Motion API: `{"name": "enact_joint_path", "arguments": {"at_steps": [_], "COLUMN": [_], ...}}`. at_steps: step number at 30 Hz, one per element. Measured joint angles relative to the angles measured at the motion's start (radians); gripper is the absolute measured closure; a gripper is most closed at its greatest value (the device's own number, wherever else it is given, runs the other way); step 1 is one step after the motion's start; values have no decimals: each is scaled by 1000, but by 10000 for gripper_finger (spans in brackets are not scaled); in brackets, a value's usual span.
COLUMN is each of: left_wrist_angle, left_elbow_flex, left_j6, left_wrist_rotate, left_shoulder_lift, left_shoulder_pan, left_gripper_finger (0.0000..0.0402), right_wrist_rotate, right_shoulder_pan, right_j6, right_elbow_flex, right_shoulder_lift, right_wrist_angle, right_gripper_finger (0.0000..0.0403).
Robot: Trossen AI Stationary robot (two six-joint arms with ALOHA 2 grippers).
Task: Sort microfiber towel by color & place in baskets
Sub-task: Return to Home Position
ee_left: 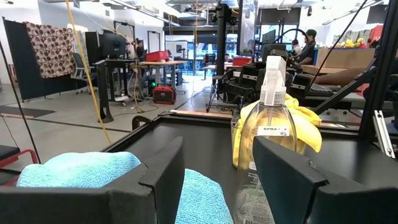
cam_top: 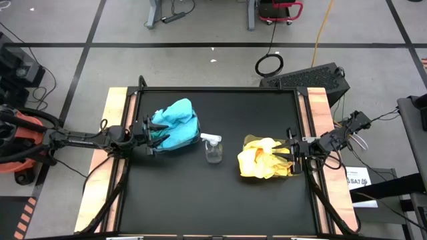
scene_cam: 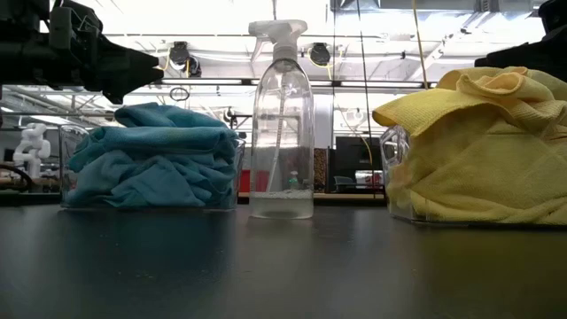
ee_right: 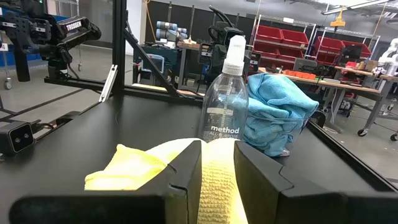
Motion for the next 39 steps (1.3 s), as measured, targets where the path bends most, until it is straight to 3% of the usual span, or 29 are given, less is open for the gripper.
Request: {"name": "enact_joint_path", "arguments": {"at_steps": [39], "left_wrist_angle": [0], "left_elbow_flex": [0], "left_j6": [0], "left_wrist_rotate": [0], "left_shoulder_lift": [0], "left_shoulder_pan": [0], "left_gripper_finger": [206], "right_wrist_rotate": [0], "right_shoulder_pan": [0], "right_j6": [0], "right_elbow_flex": [0], "right_shoulder_lift": [0], "right_wrist_angle": [0], "right_gripper_finger": [316]}}
